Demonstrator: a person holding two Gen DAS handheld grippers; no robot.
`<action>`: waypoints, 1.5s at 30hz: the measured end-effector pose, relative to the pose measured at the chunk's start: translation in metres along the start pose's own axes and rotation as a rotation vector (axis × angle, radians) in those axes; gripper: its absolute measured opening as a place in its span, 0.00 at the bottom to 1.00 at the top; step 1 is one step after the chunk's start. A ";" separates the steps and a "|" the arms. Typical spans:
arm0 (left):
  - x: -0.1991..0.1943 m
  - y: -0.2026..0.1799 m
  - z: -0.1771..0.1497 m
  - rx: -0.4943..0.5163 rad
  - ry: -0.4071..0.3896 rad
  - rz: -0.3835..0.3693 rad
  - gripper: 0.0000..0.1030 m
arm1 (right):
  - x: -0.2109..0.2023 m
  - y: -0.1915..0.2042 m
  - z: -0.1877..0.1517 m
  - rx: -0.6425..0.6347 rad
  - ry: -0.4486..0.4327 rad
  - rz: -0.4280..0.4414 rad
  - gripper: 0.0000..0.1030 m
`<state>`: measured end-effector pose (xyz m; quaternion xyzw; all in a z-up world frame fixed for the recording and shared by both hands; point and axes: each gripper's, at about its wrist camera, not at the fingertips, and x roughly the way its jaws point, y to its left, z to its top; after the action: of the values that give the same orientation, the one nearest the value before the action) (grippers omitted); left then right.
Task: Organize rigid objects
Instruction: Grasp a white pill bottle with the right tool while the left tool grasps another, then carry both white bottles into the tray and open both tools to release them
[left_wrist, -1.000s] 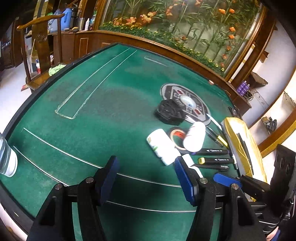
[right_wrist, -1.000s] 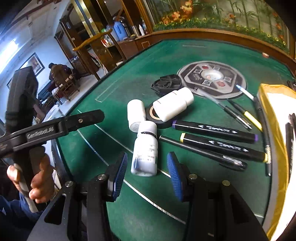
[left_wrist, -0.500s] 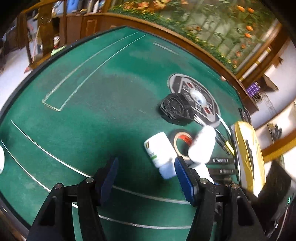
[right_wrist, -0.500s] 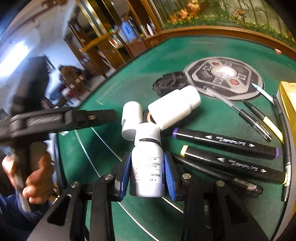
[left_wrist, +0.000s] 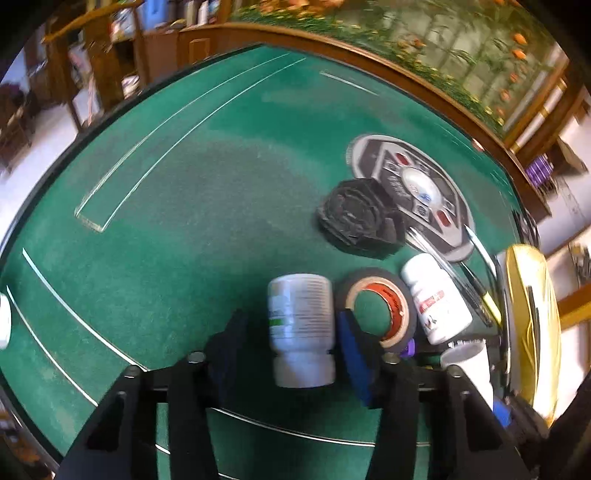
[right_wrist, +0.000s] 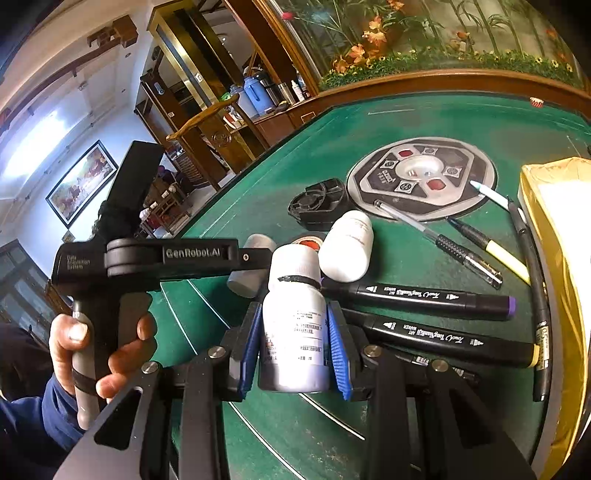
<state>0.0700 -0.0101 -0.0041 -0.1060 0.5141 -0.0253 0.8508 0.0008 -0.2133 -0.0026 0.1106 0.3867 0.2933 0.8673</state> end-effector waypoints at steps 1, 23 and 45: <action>-0.001 0.000 0.000 0.015 -0.008 0.008 0.35 | 0.000 0.000 0.000 -0.001 0.000 -0.001 0.32; -0.043 -0.007 -0.024 0.088 -0.071 -0.150 0.35 | -0.019 0.003 0.000 -0.015 -0.095 -0.002 0.32; -0.069 -0.099 -0.049 0.271 -0.078 -0.236 0.35 | -0.105 -0.050 -0.032 0.226 -0.206 -0.095 0.32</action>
<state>0.0013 -0.1033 0.0545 -0.0507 0.4566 -0.1898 0.8677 -0.0577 -0.3170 0.0184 0.2184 0.3309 0.1936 0.8974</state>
